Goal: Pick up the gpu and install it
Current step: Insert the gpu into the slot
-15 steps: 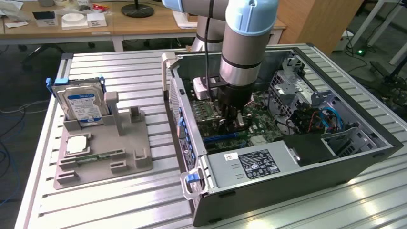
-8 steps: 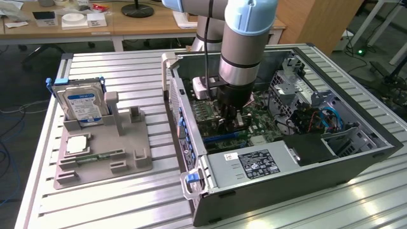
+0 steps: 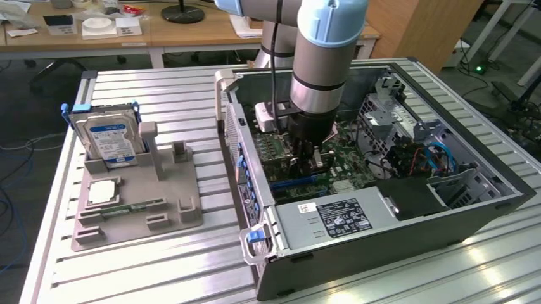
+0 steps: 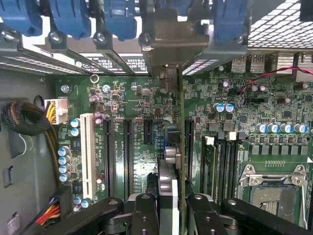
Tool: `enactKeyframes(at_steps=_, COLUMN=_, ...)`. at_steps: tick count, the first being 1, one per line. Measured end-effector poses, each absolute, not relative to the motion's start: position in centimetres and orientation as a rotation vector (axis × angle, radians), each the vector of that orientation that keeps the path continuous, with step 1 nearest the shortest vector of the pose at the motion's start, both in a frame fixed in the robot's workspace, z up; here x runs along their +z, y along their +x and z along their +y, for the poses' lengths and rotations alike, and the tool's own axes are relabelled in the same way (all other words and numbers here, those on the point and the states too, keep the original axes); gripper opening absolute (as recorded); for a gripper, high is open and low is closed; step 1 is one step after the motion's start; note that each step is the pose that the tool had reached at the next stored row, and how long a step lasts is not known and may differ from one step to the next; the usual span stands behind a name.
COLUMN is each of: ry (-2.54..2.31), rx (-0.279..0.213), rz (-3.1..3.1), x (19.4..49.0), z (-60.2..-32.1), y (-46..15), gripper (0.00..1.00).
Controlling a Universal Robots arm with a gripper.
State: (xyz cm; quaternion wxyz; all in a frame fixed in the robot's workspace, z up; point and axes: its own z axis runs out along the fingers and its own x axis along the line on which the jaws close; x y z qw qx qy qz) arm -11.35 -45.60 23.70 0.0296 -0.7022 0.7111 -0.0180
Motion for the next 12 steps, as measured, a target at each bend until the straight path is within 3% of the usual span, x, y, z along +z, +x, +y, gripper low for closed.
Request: enactKeyframes(at_steps=12, ry=-2.166, rx=-0.060, rz=2.188, x=23.69, z=-45.47, y=-11.63, gripper=0.28)
